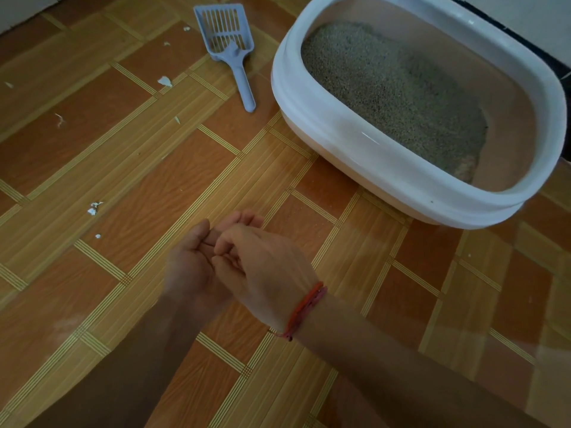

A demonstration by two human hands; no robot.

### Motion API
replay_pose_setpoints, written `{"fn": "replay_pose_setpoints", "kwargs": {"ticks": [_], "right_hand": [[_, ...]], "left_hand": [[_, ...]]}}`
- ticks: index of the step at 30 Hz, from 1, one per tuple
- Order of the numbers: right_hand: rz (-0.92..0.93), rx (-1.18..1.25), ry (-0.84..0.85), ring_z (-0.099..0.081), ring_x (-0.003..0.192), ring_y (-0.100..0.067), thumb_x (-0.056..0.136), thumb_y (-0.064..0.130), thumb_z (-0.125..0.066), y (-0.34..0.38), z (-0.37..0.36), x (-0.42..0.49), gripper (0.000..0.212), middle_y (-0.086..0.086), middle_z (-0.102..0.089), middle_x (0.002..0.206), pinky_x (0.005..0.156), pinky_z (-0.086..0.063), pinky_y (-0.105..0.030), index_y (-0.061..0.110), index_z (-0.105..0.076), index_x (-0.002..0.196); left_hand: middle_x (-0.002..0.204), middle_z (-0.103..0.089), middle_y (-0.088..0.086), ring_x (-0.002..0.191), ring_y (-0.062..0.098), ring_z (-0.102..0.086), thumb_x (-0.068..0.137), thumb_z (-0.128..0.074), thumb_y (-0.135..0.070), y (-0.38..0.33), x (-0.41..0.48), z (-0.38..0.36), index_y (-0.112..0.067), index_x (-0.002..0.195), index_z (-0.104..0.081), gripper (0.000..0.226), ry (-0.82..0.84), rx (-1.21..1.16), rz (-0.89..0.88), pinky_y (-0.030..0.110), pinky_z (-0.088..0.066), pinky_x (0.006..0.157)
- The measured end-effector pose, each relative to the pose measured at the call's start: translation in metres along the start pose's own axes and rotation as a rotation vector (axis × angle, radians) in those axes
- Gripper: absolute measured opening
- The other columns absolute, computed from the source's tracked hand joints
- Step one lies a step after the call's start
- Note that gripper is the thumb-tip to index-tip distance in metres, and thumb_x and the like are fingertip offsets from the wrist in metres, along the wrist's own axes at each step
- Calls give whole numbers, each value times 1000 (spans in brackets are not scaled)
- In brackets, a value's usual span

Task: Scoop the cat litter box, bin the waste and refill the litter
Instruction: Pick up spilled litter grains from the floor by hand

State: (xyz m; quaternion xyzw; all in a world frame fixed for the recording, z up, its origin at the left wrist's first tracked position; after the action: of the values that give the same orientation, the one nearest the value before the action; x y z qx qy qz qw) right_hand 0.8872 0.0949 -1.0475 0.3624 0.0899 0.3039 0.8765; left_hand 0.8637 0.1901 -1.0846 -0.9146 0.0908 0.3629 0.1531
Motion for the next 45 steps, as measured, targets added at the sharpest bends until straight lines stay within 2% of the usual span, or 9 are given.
{"fn": "replay_pose_setpoints", "kwargs": {"ticks": [4,7,13,16,25,31,36,40,45], "right_hand": [[-33,-29,-50,-51,64,-5,91,30,-57,-15,10,-2,12,13,-57,73,60,-48,-27,21,-62,88],[-132,-109,-92,-42,57,0,94,28,-57,-40,21,-9,12,19,-48,67,56,-35,-13,22,-65,89],[-371,-161,-10,-57,70,-1,95,29,-58,-91,27,-15,11,17,-64,79,64,-47,-21,26,-68,97],[-349,-177,-6,-55,78,-1,92,30,-63,-91,24,-14,11,13,-69,90,69,-44,-14,24,-71,98],[-302,-225,44,-48,72,-1,93,29,-62,-95,15,-3,11,17,-54,76,59,-32,-10,23,-71,95],[-317,-280,122,-56,73,-5,98,32,-53,-94,10,-1,15,13,-62,82,64,-52,-27,24,-65,96],[-298,-139,121,-52,60,-4,98,34,-50,-62,16,3,15,14,-55,69,56,-43,-21,24,-61,96],[-165,6,109,-57,67,-11,95,31,-53,-19,12,10,11,9,-59,72,65,-50,-34,22,-60,92],[-103,25,134,-63,72,-21,94,29,-54,-6,-2,13,11,3,-63,74,64,-54,-44,19,-59,96]], "left_hand": [[115,-71,16,106,27,-70,102,-35,-29,-9,1,3,4,93,-77,54,-20,-68,-65,39,-61,77],[116,-71,16,105,28,-70,100,-37,-28,-14,3,6,4,93,-77,52,-28,-76,-104,40,-60,81],[116,-71,16,104,28,-71,104,-29,-29,-19,6,9,3,92,-77,59,-38,-100,-129,41,-57,87],[116,-71,15,104,28,-71,104,-29,-29,-19,7,9,3,93,-77,59,-41,-99,-131,41,-57,87],[116,-71,15,104,27,-71,104,-30,-29,-18,10,11,3,91,-78,59,-55,-81,-133,40,-58,85],[115,-71,15,104,27,-71,104,-30,-29,-17,11,12,2,91,-78,59,-52,-69,-134,40,-58,86],[116,-71,15,105,27,-70,105,-29,-30,-14,10,8,2,93,-78,59,-35,-63,-122,40,-58,86],[114,-72,14,103,25,-71,104,-29,-30,-9,11,5,1,92,-78,60,-11,-63,-75,38,-61,75],[109,-73,12,106,23,-70,104,-31,-33,-1,11,4,-1,103,-70,51,28,-32,-16,37,-59,80]]}}
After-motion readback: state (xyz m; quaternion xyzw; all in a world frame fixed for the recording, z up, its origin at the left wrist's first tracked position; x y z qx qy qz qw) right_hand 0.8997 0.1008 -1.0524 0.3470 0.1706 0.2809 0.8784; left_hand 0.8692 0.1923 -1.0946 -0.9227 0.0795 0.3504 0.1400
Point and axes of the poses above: each hand's wrist, its own x-axis towards the middle knuckle, its own z-axis out of the back of the hand, y = z × x, the point moved 2 cm from there along x, towards the middle knuckle
